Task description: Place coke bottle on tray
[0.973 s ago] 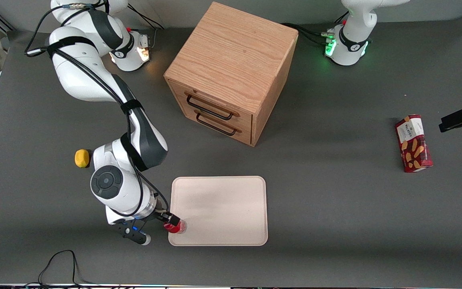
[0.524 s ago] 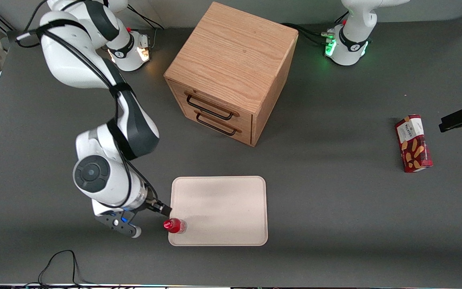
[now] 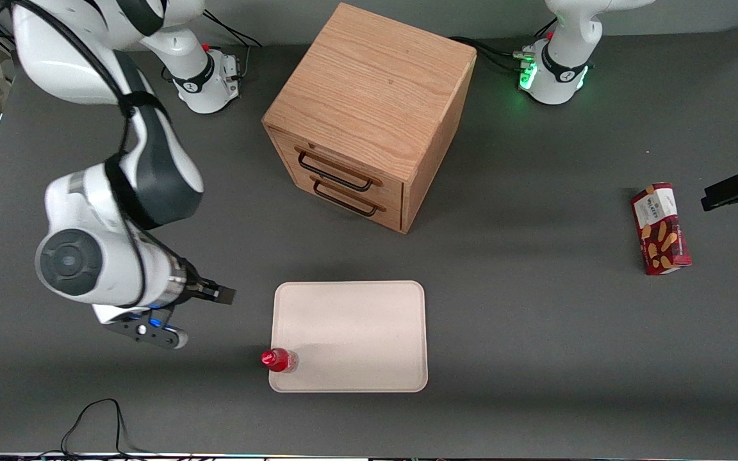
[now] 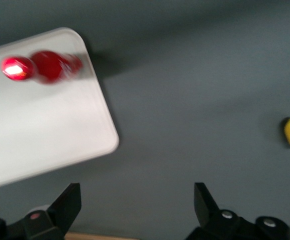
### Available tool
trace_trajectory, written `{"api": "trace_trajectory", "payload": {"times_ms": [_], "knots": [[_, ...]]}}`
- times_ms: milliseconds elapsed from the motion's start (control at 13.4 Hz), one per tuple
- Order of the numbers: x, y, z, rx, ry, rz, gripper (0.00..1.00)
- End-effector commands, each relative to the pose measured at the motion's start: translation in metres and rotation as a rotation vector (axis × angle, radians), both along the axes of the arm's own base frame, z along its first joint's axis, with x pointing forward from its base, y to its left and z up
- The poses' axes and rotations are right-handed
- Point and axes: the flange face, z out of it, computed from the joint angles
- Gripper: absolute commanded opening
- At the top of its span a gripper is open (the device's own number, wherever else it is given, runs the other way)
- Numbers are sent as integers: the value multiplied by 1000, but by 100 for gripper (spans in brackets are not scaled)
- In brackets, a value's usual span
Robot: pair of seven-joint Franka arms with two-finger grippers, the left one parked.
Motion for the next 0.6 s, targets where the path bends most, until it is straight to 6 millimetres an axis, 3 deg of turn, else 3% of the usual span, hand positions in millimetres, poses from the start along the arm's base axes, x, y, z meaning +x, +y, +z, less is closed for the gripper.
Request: {"api": "trace_trajectory", "payload": {"times_ms": [0, 150, 449, 524], "knots": [[-43, -51, 24, 45, 48, 84, 100], [-65, -82, 37, 48, 58, 139, 100], [-127, -148, 65, 53, 64, 280, 100], [-138, -154, 73, 56, 58, 305, 100]]}}
